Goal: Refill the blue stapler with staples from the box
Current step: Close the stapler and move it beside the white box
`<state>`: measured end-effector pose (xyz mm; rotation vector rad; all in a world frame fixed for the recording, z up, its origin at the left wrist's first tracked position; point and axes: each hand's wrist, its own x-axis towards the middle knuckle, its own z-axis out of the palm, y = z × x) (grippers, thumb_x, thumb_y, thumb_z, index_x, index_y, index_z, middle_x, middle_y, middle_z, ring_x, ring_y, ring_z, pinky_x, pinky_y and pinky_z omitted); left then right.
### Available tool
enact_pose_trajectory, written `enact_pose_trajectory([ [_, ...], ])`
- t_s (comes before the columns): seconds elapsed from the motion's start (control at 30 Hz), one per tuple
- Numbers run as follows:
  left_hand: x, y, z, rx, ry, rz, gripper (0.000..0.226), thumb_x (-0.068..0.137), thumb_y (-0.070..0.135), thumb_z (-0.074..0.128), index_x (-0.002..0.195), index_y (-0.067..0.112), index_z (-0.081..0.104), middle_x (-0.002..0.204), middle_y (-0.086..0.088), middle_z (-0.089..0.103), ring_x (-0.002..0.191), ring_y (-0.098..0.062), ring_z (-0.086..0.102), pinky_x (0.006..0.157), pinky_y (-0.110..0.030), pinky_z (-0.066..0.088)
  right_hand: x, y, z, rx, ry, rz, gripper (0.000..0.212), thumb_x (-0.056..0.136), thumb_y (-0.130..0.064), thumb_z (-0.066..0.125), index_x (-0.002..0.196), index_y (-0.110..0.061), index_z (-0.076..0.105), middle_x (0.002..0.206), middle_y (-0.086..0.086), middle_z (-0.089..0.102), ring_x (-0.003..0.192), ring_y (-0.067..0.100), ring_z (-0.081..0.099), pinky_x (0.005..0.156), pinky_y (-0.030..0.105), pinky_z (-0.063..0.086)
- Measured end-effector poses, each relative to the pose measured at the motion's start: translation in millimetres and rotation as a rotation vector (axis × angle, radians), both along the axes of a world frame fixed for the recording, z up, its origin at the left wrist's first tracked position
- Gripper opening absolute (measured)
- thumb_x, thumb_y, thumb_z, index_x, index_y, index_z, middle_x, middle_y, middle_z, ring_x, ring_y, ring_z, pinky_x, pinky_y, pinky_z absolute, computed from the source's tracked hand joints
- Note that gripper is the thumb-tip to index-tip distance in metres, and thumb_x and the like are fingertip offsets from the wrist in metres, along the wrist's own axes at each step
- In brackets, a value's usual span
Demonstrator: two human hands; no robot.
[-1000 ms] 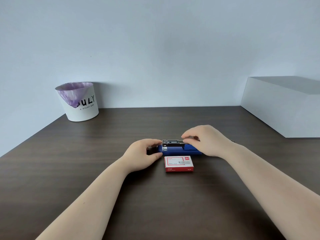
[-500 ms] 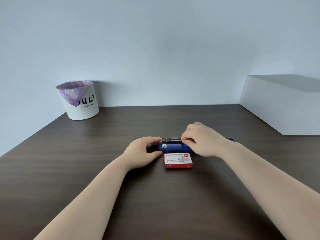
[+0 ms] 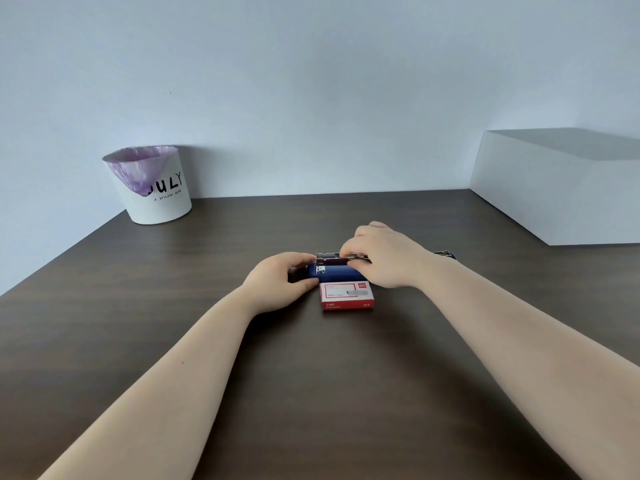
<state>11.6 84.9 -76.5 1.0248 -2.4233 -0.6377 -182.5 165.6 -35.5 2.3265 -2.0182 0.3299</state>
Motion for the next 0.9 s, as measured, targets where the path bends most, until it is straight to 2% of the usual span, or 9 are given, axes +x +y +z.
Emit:
enact_pose_trajectory([
  [0.1,-1,-2,-1,0.003,0.002,-0.006,0.039,0.084,0.026,0.064,0.123,0.027,0.058,0.126,0.007,0.062,0.117,-0.011,0.055,0.104,-0.031,0.042,-15,6,6,-0.054,-0.051,-0.046,0.029,0.086,-0.042,0.058,0.111,-0.028,0.062,0.096,-0.003,0.057,0.106,0.021,0.047,0.089,0.038,0.045],
  [0.2,-2,-4,-2,-0.037,-0.041,-0.025,0.038,0.085,0.03,0.062,0.122,0.026,0.058,0.121,0.005,0.062,0.112,-0.015,0.055,0.1,-0.035,0.044,-30,14,9,0.056,0.089,-0.158,0.05,0.081,-0.059,0.054,0.123,-0.034,0.054,0.121,-0.004,0.057,0.119,0.022,0.042,0.096,0.042,0.039],
  [0.27,-3,-3,-2,-0.085,-0.092,-0.027,0.039,0.086,0.033,0.06,0.124,0.022,0.057,0.12,0.004,0.06,0.109,-0.016,0.054,0.097,-0.033,0.044,-38,18,7,0.145,0.149,-0.22,0.051,0.081,-0.064,0.05,0.124,-0.037,0.052,0.128,-0.005,0.054,0.124,0.023,0.039,0.098,0.046,0.035],
  [0.43,-5,1,-2,-0.141,-0.108,-0.018,0.038,0.087,0.033,0.059,0.122,0.016,0.057,0.12,-0.001,0.061,0.112,-0.019,0.054,0.096,-0.027,0.039,-50,20,2,0.266,0.062,-0.296,0.041,0.083,-0.056,0.054,0.116,-0.032,0.052,0.116,-0.005,0.06,0.106,0.022,0.052,0.09,0.042,0.037],
  [0.53,-5,1,-3,-0.143,-0.113,-0.015,0.037,0.087,0.033,0.058,0.121,0.018,0.058,0.12,0.0,0.064,0.113,-0.02,0.055,0.098,-0.033,0.043,-53,22,7,0.283,-0.044,-0.273,0.037,0.079,-0.051,0.063,0.105,-0.026,0.056,0.112,-0.002,0.061,0.098,0.02,0.055,0.086,0.039,0.047],
  [0.67,-5,-1,-4,-0.143,-0.115,-0.014,0.036,0.087,0.035,0.057,0.12,0.02,0.059,0.118,0.001,0.065,0.111,-0.02,0.056,0.097,-0.034,0.044,-57,23,23,0.272,-0.057,-0.306,0.037,0.07,-0.053,0.07,0.091,-0.026,0.056,0.101,-0.003,0.063,0.087,0.019,0.057,0.073,0.035,0.048],
  [0.77,-4,-2,-6,-0.146,-0.111,-0.013,0.034,0.087,0.036,0.057,0.118,0.023,0.06,0.115,0.003,0.066,0.109,-0.019,0.056,0.094,-0.034,0.045,-54,22,39,0.198,0.064,-0.362,0.05,0.061,-0.064,0.071,0.089,-0.026,0.057,0.088,-0.008,0.06,0.083,0.017,0.057,0.064,0.031,0.044],
  [0.83,-4,-4,-7,-0.143,-0.103,-0.019,0.033,0.086,0.037,0.057,0.117,0.026,0.06,0.113,0.006,0.066,0.106,-0.018,0.057,0.093,-0.035,0.046,-48,22,48,0.182,0.081,-0.364,0.052,0.059,-0.061,0.075,0.093,-0.025,0.057,0.081,-0.011,0.054,0.081,0.017,0.055,0.062,0.03,0.043],
  [0.9,-3,-6,-8,-0.142,-0.091,-0.026,0.032,0.086,0.038,0.057,0.116,0.028,0.06,0.11,0.008,0.067,0.104,-0.016,0.057,0.091,-0.036,0.047,-44,22,55,0.128,0.026,-0.325,0.05,0.061,-0.051,0.078,0.099,-0.025,0.058,0.086,-0.008,0.056,0.084,0.019,0.056,0.068,0.032,0.046],
])
